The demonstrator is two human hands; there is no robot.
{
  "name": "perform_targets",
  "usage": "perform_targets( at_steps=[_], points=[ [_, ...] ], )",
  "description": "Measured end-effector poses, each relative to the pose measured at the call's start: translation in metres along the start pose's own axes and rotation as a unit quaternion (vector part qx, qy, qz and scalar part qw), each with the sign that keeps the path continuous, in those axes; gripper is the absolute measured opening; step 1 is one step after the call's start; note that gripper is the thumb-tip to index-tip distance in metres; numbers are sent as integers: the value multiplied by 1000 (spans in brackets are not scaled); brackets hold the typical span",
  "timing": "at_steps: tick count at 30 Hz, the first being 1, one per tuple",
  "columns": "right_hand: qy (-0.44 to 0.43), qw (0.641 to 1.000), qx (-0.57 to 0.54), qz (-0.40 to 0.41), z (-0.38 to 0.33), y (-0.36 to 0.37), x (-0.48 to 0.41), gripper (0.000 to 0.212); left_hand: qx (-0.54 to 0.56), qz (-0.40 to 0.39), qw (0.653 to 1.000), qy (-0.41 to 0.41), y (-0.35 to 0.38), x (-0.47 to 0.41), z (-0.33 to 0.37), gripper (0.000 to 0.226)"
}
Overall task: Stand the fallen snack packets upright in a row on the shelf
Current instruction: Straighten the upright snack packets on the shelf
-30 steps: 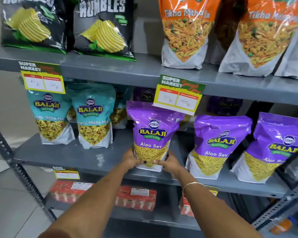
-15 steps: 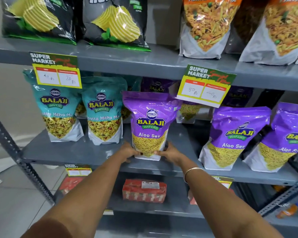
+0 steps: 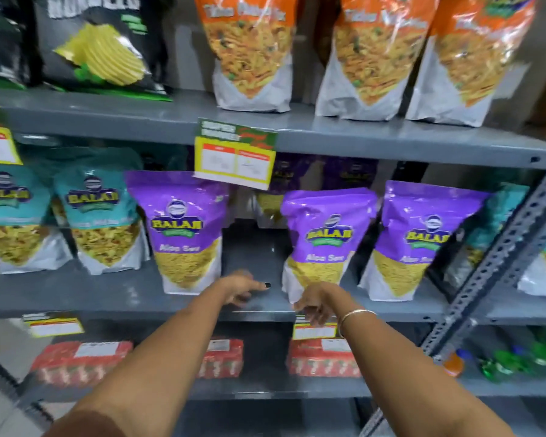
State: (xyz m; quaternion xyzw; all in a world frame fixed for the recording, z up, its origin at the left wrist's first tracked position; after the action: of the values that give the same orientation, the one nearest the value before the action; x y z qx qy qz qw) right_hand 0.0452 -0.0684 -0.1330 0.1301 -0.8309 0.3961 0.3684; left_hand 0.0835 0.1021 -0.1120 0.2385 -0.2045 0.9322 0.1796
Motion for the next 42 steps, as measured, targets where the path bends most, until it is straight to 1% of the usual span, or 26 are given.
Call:
perform_targets(
  at_steps=[2,4,5,6,9,11,12,13,14,15,18,21,23,25,27,29,30,31,32,33,35,37,38,39,41,42],
  points=[
    [7,1000,19,20,38,-26,1,39,10,19,999,47,33,-11,18,40],
    [-6,997,11,81,69,-61,-5,36,21,27,996,88,64,-19,36,55],
    [-41,992,-12,121,73,-77,-11,30,31,45,993,106,71,-24,42,60],
    [-92,984,-47,147,74,-92,-15,29,45,76,989,115,75,-27,46,65],
    [-185,957,-152,161,63,-102,-29,67,50,136,982,121,69,-46,38,88],
    [-217,942,-193,166,50,-100,-32,98,50,146,981,114,63,-69,24,92],
    [-233,935,-215,160,43,-98,-32,104,54,148,981,116,59,-73,21,95],
    [-243,931,-219,162,38,-96,-34,101,48,153,981,113,53,-70,22,97],
    [-254,926,-228,159,32,-94,-37,96,45,155,980,114,47,-66,23,97],
    [-252,927,-227,162,25,-93,-30,92,41,156,980,113,42,-61,25,90],
    [-263,923,-244,139,7,-86,-33,94,46,157,980,109,31,-31,34,59],
    [-270,924,-235,133,-5,-79,-53,109,67,154,978,124,20,-20,37,58],
    [-282,923,-231,125,-9,-74,-60,112,73,142,978,137,17,-17,40,55],
    [-281,928,-213,124,-10,-74,-56,113,34,104,988,111,20,-19,40,47],
    [-266,941,-174,119,-11,-73,-35,103,-76,53,995,21,23,-22,27,35],
    [-234,959,-111,119,-2,-75,-23,85,-176,2,981,-79,23,-18,12,24],
    [-208,966,-86,127,8,-80,-16,75,-194,-29,974,-117,26,-17,6,20],
    [-181,972,-72,135,21,-86,-15,60,-199,-65,967,-146,33,-15,3,17],
    [-150,978,-63,135,37,-91,-11,37,-199,-104,960,-167,45,-12,2,21],
    [-128,982,-52,128,54,-96,-9,25,-199,-133,955,-178,59,-8,4,26],
    [-75,989,-15,123,88,-106,-3,40,-209,-178,945,-176,85,-4,13,31],
    [-14,994,18,110,126,-117,8,37,-234,-207,936,-165,114,0,26,34],
    [6,994,25,111,141,-124,13,35,-245,-207,936,-148,126,-4,35,33],
    [16,992,29,120,154,-134,19,31,-246,-199,940,-125,140,-8,46,30],
    [-6,985,17,170,174,-166,28,18,-226,-140,963,-48,169,-21,81,22],
    [-22,981,3,194,177,-175,31,18,-214,-97,972,5,175,-26,98,28]
  ],
)
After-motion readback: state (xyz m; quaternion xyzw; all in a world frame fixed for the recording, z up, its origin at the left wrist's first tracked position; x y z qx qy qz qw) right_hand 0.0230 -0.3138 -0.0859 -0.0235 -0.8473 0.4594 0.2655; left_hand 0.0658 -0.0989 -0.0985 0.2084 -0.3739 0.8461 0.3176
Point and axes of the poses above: each hand's wrist, its own x-axis away from the middle knuckle, its own y-axis out of the palm, z = x × y, the point moved 10 cm from there along -x, towards the middle knuckle, and after that the axes turned 1 degree about x, right-handed, at the moved point
